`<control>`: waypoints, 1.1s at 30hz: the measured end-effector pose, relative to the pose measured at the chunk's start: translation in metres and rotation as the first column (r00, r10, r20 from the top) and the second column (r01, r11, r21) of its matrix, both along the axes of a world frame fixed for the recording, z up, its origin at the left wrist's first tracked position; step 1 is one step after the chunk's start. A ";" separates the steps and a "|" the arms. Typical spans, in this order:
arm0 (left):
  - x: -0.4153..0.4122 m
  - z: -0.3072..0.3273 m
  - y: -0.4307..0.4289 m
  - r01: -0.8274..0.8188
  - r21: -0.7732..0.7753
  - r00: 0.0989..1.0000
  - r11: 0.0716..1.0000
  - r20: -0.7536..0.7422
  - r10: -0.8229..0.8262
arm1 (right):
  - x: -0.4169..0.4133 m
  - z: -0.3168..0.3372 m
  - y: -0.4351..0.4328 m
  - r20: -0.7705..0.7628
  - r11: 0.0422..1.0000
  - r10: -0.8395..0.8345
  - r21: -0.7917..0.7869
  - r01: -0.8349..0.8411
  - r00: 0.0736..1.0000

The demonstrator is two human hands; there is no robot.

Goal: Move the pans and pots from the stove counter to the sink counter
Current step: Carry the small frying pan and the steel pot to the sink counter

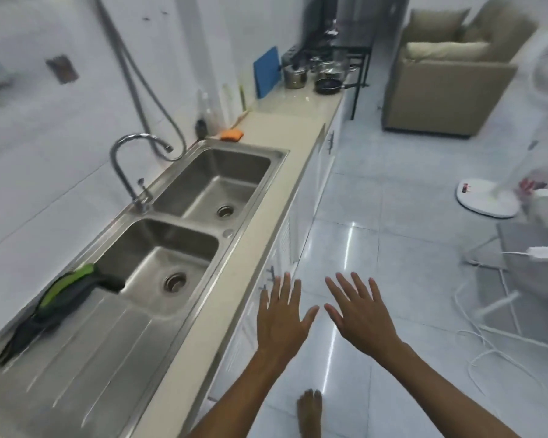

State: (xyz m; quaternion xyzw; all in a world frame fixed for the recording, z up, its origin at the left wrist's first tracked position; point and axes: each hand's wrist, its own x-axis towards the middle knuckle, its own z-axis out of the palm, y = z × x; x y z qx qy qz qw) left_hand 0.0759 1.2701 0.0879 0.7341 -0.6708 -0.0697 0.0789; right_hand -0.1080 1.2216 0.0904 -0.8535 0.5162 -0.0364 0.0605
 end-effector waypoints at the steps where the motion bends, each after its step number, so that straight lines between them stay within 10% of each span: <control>1: -0.005 0.002 -0.032 0.012 0.008 1.000 1.000 -0.008 -0.012 | -0.006 0.005 -0.027 -0.008 1.000 -0.026 0.007 0.026 1.000; 33: -0.098 0.015 -0.821 -0.029 -0.035 1.000 0.999 -0.013 0.029 | -0.095 0.021 -0.814 0.030 0.997 -0.073 0.018 0.072 0.997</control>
